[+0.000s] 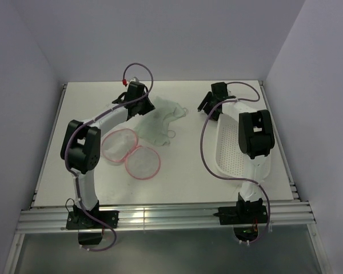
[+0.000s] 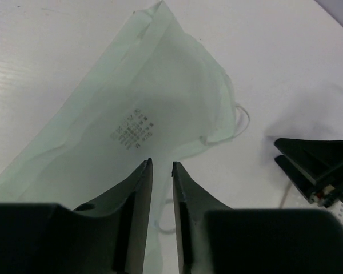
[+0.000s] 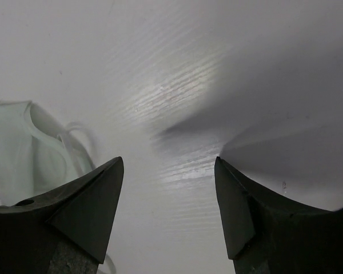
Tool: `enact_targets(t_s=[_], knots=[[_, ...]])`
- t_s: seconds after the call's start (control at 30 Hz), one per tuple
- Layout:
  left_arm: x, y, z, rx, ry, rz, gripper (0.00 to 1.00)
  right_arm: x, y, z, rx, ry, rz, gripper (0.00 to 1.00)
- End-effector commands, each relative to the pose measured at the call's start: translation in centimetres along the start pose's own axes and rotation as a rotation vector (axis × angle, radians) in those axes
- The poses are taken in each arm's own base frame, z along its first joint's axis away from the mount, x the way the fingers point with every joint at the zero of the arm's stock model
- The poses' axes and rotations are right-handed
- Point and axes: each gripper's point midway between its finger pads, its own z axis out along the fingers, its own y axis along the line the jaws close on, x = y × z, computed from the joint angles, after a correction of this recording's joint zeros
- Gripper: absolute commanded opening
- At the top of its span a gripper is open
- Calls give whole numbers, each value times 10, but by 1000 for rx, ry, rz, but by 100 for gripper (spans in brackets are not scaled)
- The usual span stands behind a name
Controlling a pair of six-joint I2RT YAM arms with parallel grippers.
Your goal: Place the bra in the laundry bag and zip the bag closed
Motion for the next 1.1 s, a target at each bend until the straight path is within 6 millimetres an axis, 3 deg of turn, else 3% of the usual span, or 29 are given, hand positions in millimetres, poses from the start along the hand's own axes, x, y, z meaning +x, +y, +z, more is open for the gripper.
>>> enact_targets(t_s=[0.0,0.07,0.23,0.47,0.73,1.07], knots=[[-5,-13,18,18,-11,30,26,-37,30,-35,-94,-126,-27,72],[4,-6,31,-7,16,40,19,-32,43,-34,-162,-91,-30,73],[23,-7,43,-15,64,75,3,-30,76,-26,-301,-43,-38,73],[52,-1,58,-54,136,131,0,-37,106,-16,-371,-28,-59,74],[89,13,67,-86,224,170,0,-25,109,4,-328,2,-87,74],[108,11,64,-60,286,209,0,-3,119,26,-323,55,-145,68]])
